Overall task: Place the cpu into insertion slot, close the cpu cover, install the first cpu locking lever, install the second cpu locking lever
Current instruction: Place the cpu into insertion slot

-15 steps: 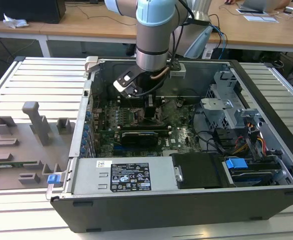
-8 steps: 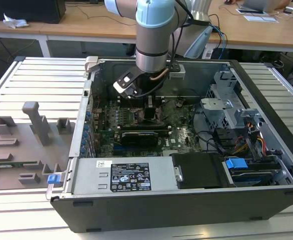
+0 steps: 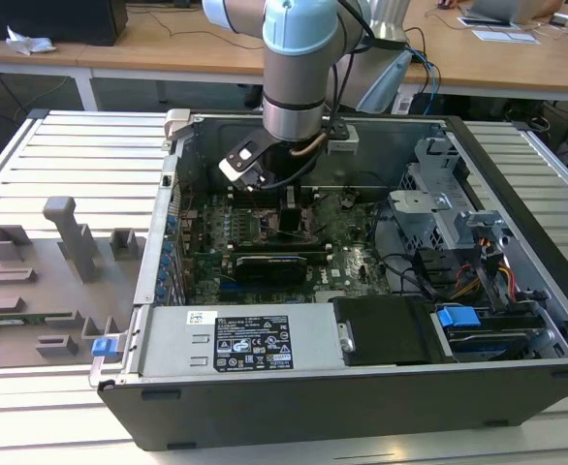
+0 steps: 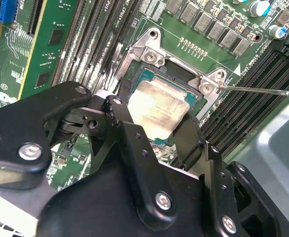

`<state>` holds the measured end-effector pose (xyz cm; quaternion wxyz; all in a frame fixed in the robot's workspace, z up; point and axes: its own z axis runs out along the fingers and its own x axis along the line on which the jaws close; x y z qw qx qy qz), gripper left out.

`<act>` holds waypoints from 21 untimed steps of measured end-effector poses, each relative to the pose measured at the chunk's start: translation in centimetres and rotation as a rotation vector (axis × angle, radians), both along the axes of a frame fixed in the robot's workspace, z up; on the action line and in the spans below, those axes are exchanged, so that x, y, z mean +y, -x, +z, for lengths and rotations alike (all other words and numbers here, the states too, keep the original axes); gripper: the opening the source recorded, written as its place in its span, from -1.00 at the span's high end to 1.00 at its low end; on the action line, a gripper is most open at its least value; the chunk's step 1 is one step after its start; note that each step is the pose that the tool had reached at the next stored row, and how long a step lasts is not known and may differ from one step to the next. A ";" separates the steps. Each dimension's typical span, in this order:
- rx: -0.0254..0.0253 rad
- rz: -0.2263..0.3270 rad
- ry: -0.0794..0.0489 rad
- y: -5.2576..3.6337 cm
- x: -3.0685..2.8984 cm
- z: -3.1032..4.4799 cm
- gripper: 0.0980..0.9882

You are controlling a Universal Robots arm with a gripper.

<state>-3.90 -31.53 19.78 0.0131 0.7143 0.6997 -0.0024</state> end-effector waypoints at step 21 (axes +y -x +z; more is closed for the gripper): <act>0.0001 0.000 0.000 0.01 0.02 7.17 0.98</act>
